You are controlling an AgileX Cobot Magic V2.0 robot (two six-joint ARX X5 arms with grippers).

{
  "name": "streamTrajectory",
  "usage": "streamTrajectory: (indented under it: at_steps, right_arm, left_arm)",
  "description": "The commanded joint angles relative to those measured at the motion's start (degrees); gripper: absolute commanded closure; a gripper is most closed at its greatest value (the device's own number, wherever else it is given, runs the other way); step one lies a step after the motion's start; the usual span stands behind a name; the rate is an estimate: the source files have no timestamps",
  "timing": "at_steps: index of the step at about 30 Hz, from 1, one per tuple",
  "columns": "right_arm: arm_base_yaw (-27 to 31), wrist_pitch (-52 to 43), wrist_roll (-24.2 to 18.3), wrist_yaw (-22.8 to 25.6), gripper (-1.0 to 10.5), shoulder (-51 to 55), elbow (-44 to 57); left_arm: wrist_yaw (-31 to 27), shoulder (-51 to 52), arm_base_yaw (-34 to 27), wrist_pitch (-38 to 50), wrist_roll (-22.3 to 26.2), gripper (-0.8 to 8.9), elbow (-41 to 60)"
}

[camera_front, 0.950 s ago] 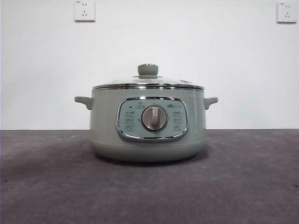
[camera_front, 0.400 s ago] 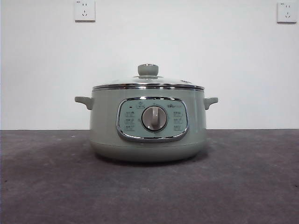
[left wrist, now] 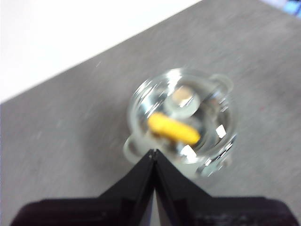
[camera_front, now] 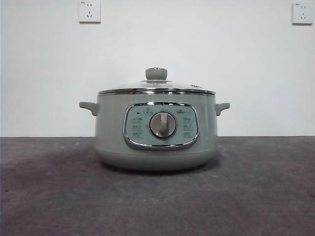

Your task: Pick up the corn,open the lid,put the corn in the pot,close the lid

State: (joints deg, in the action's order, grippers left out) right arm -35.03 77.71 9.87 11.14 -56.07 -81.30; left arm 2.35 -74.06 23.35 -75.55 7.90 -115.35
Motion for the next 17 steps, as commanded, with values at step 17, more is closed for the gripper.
streamTrajectory:
  at_steps: [17]
  right_arm:
    - [-0.2, 1.2, 0.4, 0.3, 9.5, -0.4, 0.6]
  left_arm:
    - [0.3, 61.0, -18.5, 73.2, -11.3, 8.16, 104.3]
